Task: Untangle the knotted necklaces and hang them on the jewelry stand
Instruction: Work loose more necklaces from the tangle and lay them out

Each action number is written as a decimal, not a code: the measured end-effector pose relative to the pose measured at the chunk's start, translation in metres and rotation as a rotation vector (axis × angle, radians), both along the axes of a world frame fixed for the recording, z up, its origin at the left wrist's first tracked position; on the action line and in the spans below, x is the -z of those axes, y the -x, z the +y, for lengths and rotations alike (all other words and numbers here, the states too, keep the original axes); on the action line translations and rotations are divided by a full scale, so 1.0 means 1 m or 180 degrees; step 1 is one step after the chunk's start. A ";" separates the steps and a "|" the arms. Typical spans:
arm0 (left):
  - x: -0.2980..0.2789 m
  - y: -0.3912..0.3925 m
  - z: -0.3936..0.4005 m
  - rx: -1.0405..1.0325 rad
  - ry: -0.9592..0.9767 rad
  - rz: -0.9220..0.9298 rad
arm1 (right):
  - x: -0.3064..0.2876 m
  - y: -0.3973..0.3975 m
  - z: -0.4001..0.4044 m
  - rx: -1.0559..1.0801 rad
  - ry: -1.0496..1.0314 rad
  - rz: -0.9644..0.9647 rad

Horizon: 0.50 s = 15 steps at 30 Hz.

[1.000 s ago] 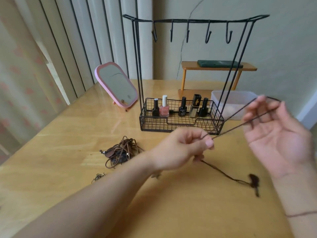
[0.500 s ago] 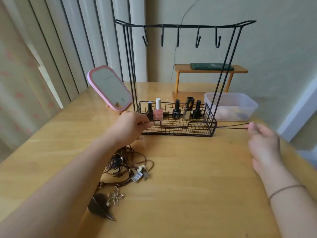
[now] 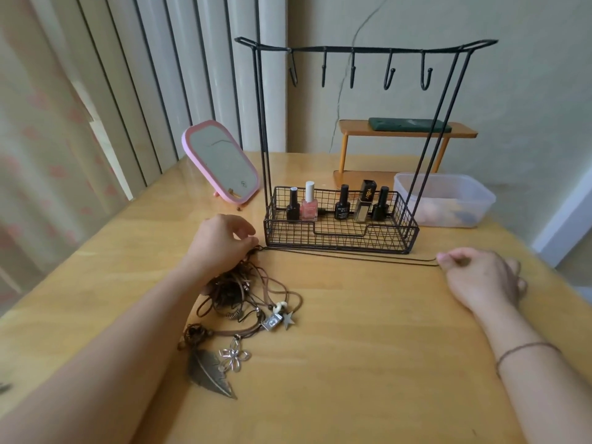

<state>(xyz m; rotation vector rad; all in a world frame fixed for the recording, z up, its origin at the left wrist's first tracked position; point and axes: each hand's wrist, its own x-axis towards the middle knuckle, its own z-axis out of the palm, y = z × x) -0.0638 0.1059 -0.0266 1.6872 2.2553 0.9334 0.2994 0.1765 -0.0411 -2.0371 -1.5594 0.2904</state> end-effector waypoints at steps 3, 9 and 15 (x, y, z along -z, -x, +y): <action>-0.009 0.000 -0.016 0.0294 0.0310 0.0234 | -0.007 0.007 -0.006 -0.0002 -0.0146 -0.0208; -0.021 0.000 -0.054 0.1149 0.1020 0.0721 | -0.016 0.077 -0.071 -0.3059 -0.0572 0.0079; -0.008 0.000 -0.063 0.1594 0.0462 -0.0438 | 0.000 0.103 -0.092 -0.3762 -0.0119 -0.0836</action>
